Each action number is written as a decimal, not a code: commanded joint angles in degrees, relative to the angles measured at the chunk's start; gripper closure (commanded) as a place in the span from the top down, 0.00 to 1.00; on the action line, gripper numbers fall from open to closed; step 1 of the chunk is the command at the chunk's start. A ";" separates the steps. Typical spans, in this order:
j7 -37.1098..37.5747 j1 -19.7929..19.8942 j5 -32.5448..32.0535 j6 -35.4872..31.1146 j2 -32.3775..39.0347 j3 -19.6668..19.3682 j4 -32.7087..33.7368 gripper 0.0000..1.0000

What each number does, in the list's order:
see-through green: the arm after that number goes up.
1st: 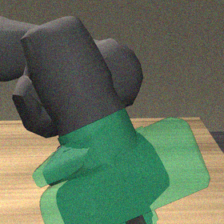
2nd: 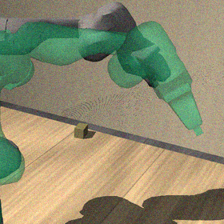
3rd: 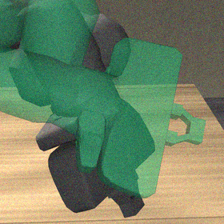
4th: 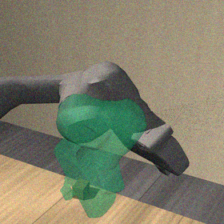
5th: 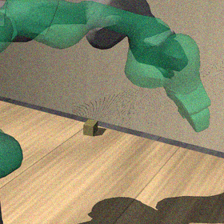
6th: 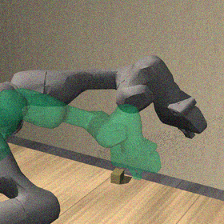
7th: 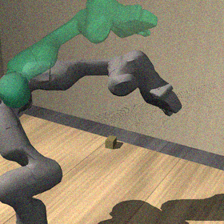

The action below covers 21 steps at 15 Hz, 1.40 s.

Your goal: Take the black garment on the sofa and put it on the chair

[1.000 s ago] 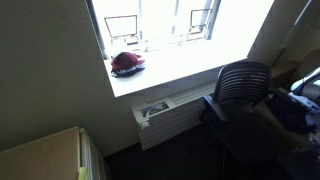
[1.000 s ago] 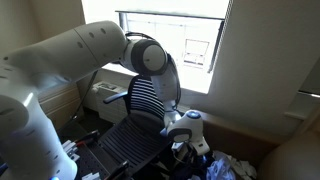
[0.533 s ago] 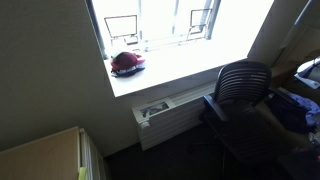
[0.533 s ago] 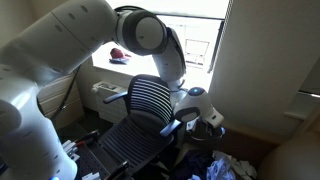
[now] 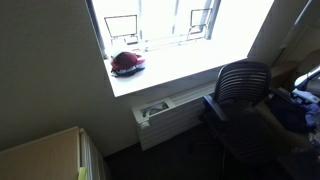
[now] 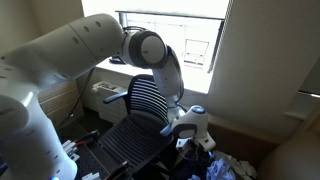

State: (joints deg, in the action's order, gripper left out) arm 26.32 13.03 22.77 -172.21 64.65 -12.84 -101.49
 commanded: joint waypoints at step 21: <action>4.08 -2.68 0.45 2.46 7.09 -2.89 4.90 0.18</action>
State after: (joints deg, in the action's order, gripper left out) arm 30.41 10.12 22.78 -168.07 71.12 -15.88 -97.00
